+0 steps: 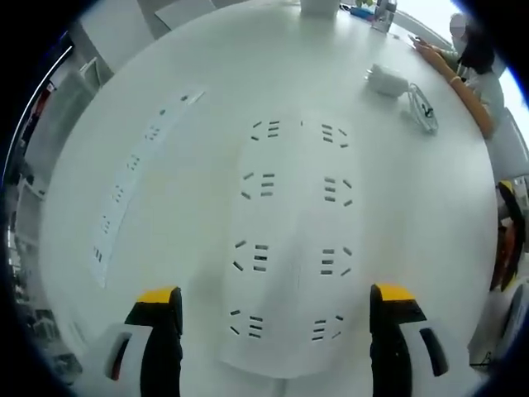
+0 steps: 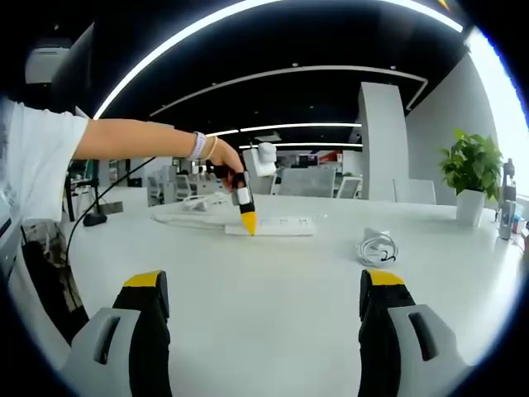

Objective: Straighten the power strip on the desk, plug the charger into it

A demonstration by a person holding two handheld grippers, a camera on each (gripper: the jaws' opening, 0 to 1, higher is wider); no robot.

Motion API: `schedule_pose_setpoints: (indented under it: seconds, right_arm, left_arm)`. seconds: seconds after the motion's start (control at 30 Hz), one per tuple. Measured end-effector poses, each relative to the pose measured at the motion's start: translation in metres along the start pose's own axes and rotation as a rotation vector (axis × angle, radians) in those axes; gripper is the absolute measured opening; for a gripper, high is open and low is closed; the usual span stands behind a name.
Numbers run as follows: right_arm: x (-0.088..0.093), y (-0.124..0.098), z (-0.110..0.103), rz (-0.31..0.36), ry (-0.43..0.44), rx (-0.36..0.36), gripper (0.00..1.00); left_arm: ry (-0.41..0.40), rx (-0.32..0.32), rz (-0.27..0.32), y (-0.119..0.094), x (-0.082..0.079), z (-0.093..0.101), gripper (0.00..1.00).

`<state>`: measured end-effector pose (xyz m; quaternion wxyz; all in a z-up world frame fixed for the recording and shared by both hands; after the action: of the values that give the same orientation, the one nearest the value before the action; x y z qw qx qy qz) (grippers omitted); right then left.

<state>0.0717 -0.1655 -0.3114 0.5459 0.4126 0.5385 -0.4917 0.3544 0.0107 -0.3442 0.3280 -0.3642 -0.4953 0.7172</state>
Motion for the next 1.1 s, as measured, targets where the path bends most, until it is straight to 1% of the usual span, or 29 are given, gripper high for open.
schedule_pose_setpoints:
  seconds: [0.27, 0.6, 0.9, 1.1]
  right_arm:
    - [0.0002, -0.0007, 0.0017, 0.0, 0.0, 0.004, 0.95]
    - [0.0007, -0.0011, 0.0034, 0.0, -0.002, 0.01, 0.95]
    - [0.0006, -0.0014, 0.0026, 0.001, -0.003, 0.011, 0.95]
    - [0.0009, -0.0016, 0.0019, 0.001, -0.005, 0.008, 0.95]
  left_arm:
    - [0.002, 0.026, -0.006, 0.0009, -0.0013, -0.0003, 0.96]
    - [-0.022, 0.068, -0.013, 0.0064, -0.0004, 0.001, 0.93]
    - [-0.015, 0.063, -0.013, 0.0072, -0.0009, 0.0028, 0.91]
    - [-0.007, 0.068, -0.01, 0.0068, -0.003, 0.0057, 0.85]
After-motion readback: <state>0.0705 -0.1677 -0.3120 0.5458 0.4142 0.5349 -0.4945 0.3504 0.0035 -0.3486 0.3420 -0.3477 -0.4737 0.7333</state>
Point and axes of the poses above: the point that each gripper's makers call its tool centre point, and the gripper's own axes: y roughly forward along the fingers, z roughly to its right, x roughly out of its underside, the point moved 4 cm from there along -y, roughly backward along the fingers, and after that the axes turned 15 degrees about x, right-handed, at the moved point
